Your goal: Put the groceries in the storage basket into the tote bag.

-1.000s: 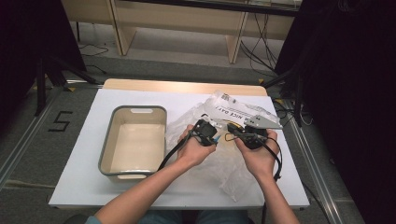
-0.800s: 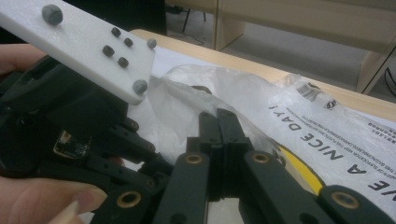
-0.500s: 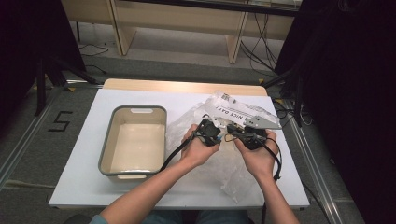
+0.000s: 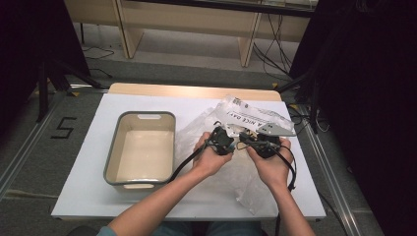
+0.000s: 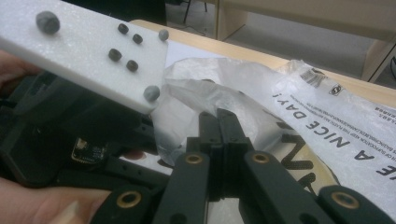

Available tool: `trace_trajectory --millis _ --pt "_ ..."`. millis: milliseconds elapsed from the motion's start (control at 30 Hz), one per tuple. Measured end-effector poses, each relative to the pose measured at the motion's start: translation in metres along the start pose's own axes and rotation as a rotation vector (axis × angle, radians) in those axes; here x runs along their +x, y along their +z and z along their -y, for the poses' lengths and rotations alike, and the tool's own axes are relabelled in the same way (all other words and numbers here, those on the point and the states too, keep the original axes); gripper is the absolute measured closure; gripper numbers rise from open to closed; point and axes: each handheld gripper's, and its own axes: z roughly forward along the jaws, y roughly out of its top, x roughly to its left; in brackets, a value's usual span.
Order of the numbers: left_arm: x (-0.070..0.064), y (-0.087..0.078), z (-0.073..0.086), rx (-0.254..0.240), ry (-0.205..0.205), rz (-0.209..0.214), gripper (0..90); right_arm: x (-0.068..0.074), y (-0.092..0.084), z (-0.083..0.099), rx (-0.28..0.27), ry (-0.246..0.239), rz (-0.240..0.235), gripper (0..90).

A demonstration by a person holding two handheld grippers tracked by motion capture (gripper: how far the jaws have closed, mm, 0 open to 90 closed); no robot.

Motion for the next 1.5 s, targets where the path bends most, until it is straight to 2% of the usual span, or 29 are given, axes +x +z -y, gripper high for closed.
trace_trajectory --millis 167,400,600,800,1033,1367,1500 --pt "-0.002 -0.004 0.004 -0.011 0.01 -0.008 57.4 -0.001 0.001 0.003 0.018 0.009 -0.004 90.0" --pt "-0.005 -0.027 0.011 -0.031 0.019 0.018 44.7 -0.002 0.002 0.006 0.033 0.008 -0.004 90.0" --pt "-0.006 -0.049 0.019 -0.04 -0.005 0.06 44.2 -0.002 0.001 0.01 0.052 0.007 -0.01 90.0" --pt "-0.006 -0.073 0.034 -0.064 -0.027 0.077 46.7 -0.002 0.003 0.017 0.101 0.007 -0.031 90.0" --pt "0.003 -0.09 0.043 -0.097 -0.067 0.082 50.6 0.002 0.008 0.03 0.194 0.004 -0.076 90.0" --pt "0.015 -0.091 0.049 -0.086 -0.105 0.026 49.5 0.006 0.022 0.054 0.373 -0.002 -0.15 90.0" --pt "0.017 -0.089 0.051 -0.084 -0.11 0.011 47.0 0.008 0.028 0.061 0.422 -0.019 -0.169 90.0"
